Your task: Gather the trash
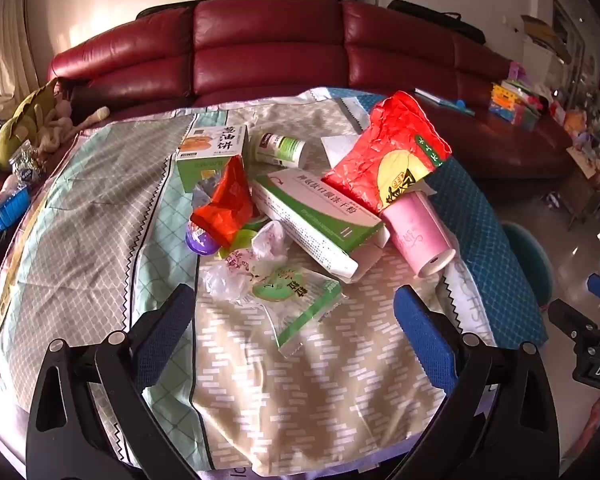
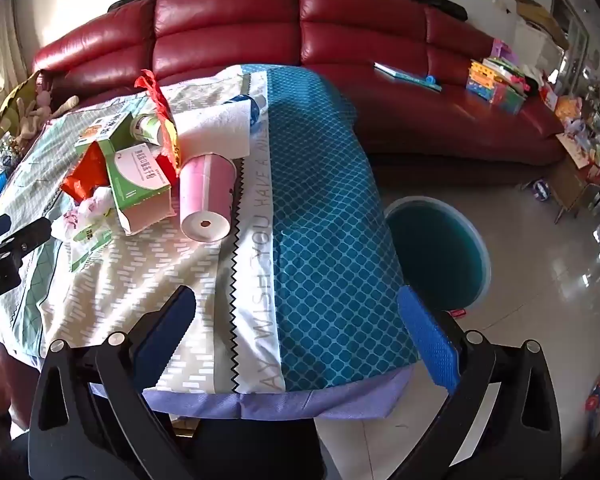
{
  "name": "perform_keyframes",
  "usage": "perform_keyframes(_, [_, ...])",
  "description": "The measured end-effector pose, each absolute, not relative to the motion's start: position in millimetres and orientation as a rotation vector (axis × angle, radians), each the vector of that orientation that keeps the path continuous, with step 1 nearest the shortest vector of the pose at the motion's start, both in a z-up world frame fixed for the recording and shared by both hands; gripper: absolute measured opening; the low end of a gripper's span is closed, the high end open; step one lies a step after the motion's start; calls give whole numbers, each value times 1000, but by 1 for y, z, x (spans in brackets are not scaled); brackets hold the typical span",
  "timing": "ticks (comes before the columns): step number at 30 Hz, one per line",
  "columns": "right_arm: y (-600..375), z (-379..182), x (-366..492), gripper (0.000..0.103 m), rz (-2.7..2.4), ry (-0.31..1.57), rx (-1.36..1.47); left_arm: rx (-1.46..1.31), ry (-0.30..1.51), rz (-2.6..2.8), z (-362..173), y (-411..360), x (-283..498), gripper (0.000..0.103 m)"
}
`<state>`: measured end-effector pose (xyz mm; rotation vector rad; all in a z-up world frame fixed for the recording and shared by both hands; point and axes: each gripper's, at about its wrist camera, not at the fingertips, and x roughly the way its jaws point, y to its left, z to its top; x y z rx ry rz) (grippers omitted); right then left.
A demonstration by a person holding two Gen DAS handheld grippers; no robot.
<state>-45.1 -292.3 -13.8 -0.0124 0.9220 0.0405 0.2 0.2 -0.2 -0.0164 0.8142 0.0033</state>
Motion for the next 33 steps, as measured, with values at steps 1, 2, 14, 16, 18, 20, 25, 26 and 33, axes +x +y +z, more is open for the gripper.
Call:
perform_keyframes(1, [-293,-15,-43,97,40,927,-13,-18,815,4,0,0,0,99])
perform_keyframes(2, [-295,-16,-41,97,39,932,-12,-19,815,4,0,0,0,99])
perform_keyframes(14, [-288,-19,-51,97,39,916,-40,-15,816,-4,-1,1,-4,99])
perform_keyframes(16, [-288,-19,-52,97,36,913,-42,-19,815,-8,1,-1,-6,99])
perform_keyframes(18, [-289,-20,-53,97,32,910,-44,-18,814,-12,0,-3,-6,99])
perform_keyframes(20, [-291,-20,-54,97,30,908,-40,-17,813,-15,-1,-4,-7,99])
perform_keyframes(25, [-295,-22,-55,97,23,916,-21,-17,816,-22,-5,-6,-8,99])
perform_keyframes(26, [-296,-23,-54,97,23,920,-18,-18,818,-23,-5,-6,-8,99])
perform_keyframes(33, [-294,-27,-53,97,28,927,-16,-19,818,-21,-7,-4,-8,99])
